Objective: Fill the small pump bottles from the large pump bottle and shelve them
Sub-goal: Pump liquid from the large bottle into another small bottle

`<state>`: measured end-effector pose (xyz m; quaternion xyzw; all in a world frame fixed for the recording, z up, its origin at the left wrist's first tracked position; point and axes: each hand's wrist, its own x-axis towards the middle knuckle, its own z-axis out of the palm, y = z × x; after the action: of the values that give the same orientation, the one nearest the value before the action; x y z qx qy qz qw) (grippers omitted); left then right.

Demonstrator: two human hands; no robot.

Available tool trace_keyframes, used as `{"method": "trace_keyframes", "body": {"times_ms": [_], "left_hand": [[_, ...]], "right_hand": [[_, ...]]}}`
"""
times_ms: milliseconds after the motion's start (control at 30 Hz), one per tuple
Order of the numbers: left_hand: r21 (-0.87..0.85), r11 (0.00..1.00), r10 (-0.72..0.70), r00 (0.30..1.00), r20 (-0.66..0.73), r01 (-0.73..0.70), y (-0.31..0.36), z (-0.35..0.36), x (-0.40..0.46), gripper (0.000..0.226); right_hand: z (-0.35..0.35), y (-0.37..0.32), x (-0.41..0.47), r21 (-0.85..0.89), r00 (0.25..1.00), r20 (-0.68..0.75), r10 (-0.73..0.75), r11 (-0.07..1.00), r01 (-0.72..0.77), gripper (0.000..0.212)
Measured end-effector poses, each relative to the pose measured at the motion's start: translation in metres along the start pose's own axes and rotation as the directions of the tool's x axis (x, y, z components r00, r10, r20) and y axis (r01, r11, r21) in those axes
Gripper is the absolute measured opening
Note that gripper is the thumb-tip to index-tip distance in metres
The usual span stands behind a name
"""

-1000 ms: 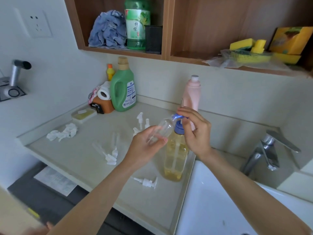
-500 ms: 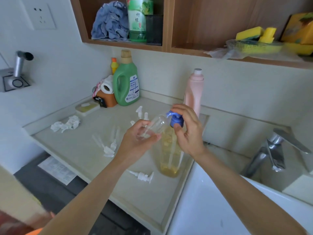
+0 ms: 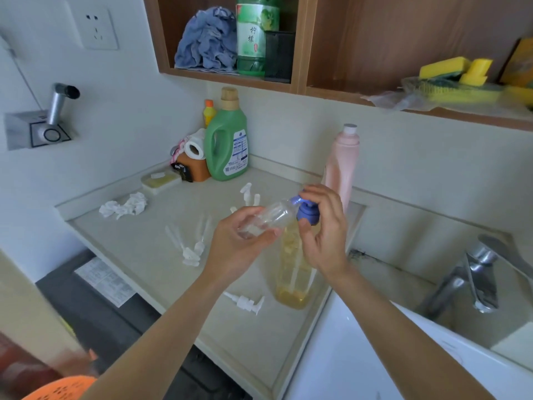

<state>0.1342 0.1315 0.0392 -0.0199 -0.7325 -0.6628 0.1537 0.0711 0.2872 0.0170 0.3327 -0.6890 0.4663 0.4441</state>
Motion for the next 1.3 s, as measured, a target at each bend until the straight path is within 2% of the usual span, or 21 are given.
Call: {"method": "trace_keyframes", "body": {"times_ms": [167, 267, 400, 500, 600, 700, 800, 933, 1033, 1300], "left_hand": [[0.04, 0.999, -0.02, 1.0, 0.001, 0.02, -0.003, -0.002, 0.0, 0.03], [0.047, 0.999, -0.01, 1.0, 0.005, 0.009, 0.003, -0.003, 0.0, 0.032], [0.013, 1.0, 0.008, 1.0, 0.024, -0.008, 0.012, -0.002, -0.001, 0.033], [-0.011, 1.0, 0.011, 0.999, 0.032, -0.011, 0.016, 0.0, -0.002, 0.033], [-0.034, 0.999, 0.004, 0.999, 0.042, -0.002, 0.017, 0.0, -0.002, 0.031], [-0.005, 1.0, 0.004, 1.0, 0.02, -0.004, 0.01, -0.001, 0.001, 0.029], [0.013, 1.0, -0.01, 1.0, 0.014, 0.009, 0.001, -0.003, 0.0, 0.029], [-0.028, 0.999, -0.043, 0.999, 0.021, 0.044, -0.002, -0.001, -0.003, 0.028], [-0.039, 0.998, -0.04, 0.999, 0.021, 0.04, 0.002, 0.0, -0.003, 0.028], [-0.062, 0.997, -0.043, 0.999, 0.031, 0.045, 0.014, 0.002, -0.008, 0.03]], "right_hand": [[-0.002, -0.001, 0.002, 0.009, 0.998, -0.029, 0.054, 0.999, -0.053, 0.027], [-0.004, -0.003, 0.006, -0.012, 1.0, 0.011, 0.009, 1.0, -0.009, 0.025], [-0.009, -0.011, 0.021, 0.019, 0.996, 0.059, 0.065, 0.998, -0.066, 0.033], [-0.009, -0.012, 0.018, 0.008, 0.996, 0.089, 0.029, 1.0, -0.029, 0.039], [-0.007, -0.01, 0.011, -0.011, 0.998, 0.066, -0.011, 1.0, 0.012, 0.039], [-0.003, -0.006, 0.007, 0.004, 1.0, 0.014, 0.017, 1.0, -0.017, 0.031], [0.001, -0.004, 0.001, -0.006, 0.998, -0.055, 0.033, 0.999, -0.033, 0.053], [0.001, -0.005, 0.001, -0.136, 0.998, -0.064, 0.023, 0.99, -0.032, 0.033], [0.0, -0.005, 0.003, -0.131, 0.999, -0.035, 0.003, 0.991, -0.008, 0.026], [-0.012, -0.007, 0.008, -0.055, 0.996, 0.083, -0.015, 0.998, 0.019, 0.035]]}}
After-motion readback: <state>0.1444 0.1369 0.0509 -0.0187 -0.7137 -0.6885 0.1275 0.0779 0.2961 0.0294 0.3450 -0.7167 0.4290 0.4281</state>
